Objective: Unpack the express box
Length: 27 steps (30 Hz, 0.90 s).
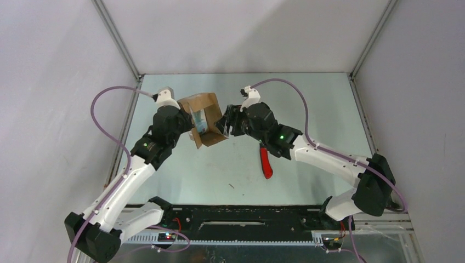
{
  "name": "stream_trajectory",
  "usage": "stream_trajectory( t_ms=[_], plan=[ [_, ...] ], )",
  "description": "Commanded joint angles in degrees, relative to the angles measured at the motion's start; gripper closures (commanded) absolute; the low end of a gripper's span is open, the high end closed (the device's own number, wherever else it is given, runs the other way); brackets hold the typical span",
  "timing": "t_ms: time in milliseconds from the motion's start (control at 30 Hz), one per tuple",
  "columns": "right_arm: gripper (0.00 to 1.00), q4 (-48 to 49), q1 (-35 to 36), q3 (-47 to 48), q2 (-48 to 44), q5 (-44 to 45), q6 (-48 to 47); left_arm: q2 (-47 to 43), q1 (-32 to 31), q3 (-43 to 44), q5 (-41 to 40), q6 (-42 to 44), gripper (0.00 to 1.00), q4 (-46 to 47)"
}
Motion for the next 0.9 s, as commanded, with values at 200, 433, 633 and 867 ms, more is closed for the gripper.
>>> stream_trajectory(
  t_ms=[200, 433, 633, 867],
  plan=[
    [0.28, -3.87, -1.73, 6.53, 4.12, 2.94, -15.96, -2.98, -1.32, -0.15, 0.84, 5.22, 1.0, 6.39],
    [0.48, 1.61, -4.96, 7.13, 7.15, -1.24, -17.43, -3.73, -2.74, 0.64, 0.14, 8.4, 1.0, 7.44],
    [0.96, 7.55, -6.25, 4.83, 10.16, -7.83, -12.28, -3.87, -7.67, 5.33, -3.05, 15.18, 1.0, 6.46],
    [1.0, 35.93, -10.94, -3.17, 17.53, -21.48, 2.74, 4.08, -20.91, 16.6, -16.21, 22.17, 1.0, 1.6]
  ],
)
